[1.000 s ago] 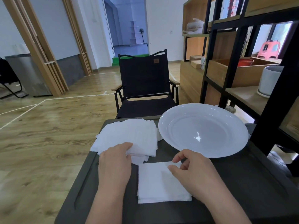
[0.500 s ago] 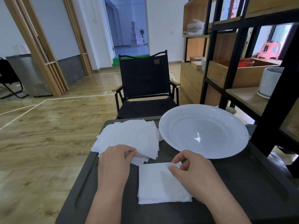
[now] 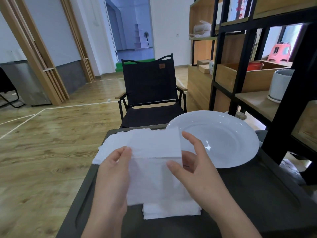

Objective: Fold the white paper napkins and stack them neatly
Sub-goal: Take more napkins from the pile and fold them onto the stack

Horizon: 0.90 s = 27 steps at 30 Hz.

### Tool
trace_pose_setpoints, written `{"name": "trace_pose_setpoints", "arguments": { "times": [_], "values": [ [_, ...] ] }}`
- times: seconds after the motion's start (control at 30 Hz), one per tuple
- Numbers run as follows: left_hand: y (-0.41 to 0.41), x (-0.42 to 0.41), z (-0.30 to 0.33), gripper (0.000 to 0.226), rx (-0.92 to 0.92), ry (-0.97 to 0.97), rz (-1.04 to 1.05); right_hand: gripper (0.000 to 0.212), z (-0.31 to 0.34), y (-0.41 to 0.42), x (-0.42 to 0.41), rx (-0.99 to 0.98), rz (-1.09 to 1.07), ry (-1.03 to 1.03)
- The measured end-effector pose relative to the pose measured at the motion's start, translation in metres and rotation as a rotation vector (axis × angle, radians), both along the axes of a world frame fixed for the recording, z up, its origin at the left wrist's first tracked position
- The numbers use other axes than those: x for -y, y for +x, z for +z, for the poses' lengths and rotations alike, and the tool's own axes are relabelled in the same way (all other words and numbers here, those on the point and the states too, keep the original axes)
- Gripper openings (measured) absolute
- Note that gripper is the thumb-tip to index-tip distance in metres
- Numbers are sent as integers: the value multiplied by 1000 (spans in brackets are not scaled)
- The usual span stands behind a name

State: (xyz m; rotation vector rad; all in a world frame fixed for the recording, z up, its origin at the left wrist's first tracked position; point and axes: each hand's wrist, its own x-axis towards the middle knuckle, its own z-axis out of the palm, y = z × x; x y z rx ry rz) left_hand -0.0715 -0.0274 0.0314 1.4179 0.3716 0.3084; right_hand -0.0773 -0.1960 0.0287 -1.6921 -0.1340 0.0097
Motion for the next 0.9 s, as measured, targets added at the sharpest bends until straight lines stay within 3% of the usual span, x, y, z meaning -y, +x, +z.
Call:
{"name": "trace_pose_setpoints", "arguments": {
  "times": [0.1,0.2,0.3,0.43,0.67,0.73,0.83,0.9],
  "values": [
    [-4,4,-2,10,16,102,-28,62,1,0,-1,-5,-77,26],
    [-7,6,1,30,113,247,-139,65,0,1,2,58,-129,25],
    [-11,5,6,25,204,364,-246,54,0,1,8,128,-119,11],
    [-10,1,2,17,194,545,-174,32,-5,2,12,163,-130,-104],
    [-8,-9,0,15,254,765,-169,18,-6,3,14,266,-197,-326],
    [-9,-9,2,10,215,721,-241,14,-5,3,14,228,-185,-284],
    [-14,-8,7,7,160,464,-366,5,2,0,16,136,-133,-129],
    [-16,-7,7,6,94,443,-367,5,3,-2,15,86,-135,-50]
  ]
}}
